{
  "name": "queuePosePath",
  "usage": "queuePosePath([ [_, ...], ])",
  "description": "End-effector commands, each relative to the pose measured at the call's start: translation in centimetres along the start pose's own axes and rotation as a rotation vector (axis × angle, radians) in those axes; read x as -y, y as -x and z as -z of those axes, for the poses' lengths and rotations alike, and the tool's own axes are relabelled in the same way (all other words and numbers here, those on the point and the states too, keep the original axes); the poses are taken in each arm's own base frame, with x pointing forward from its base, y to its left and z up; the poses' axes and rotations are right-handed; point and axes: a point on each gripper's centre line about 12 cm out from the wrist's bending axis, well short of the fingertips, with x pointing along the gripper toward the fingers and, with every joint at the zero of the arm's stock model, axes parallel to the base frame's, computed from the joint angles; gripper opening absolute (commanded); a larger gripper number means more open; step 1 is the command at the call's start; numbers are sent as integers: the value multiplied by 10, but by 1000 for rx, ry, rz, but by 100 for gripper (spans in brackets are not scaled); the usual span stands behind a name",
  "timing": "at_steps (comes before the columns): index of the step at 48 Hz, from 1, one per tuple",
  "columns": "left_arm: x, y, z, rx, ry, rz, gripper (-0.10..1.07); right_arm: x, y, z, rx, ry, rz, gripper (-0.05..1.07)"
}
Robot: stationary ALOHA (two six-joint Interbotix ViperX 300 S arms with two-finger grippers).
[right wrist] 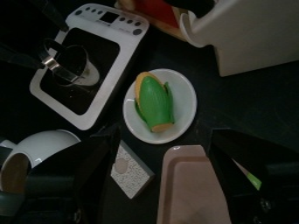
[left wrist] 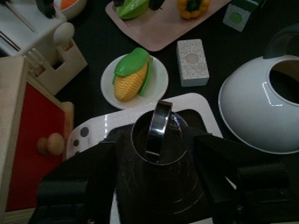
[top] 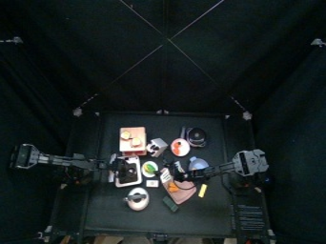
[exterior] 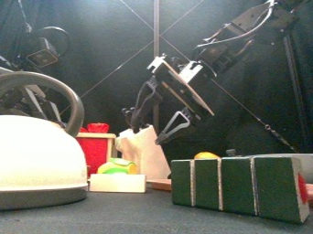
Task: Grab cookiec utter
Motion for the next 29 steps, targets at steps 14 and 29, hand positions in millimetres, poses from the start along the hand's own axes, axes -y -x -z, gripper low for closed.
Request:
queuePosePath([
  [14, -3, -1, -10, 31, -8, -8, 89, -8, 13, -15, 32, -23, -34, 99],
  [29, -3, -1, -11, 34, -10, -9, 78, -8, 13, -15, 32, -23, -34, 99],
])
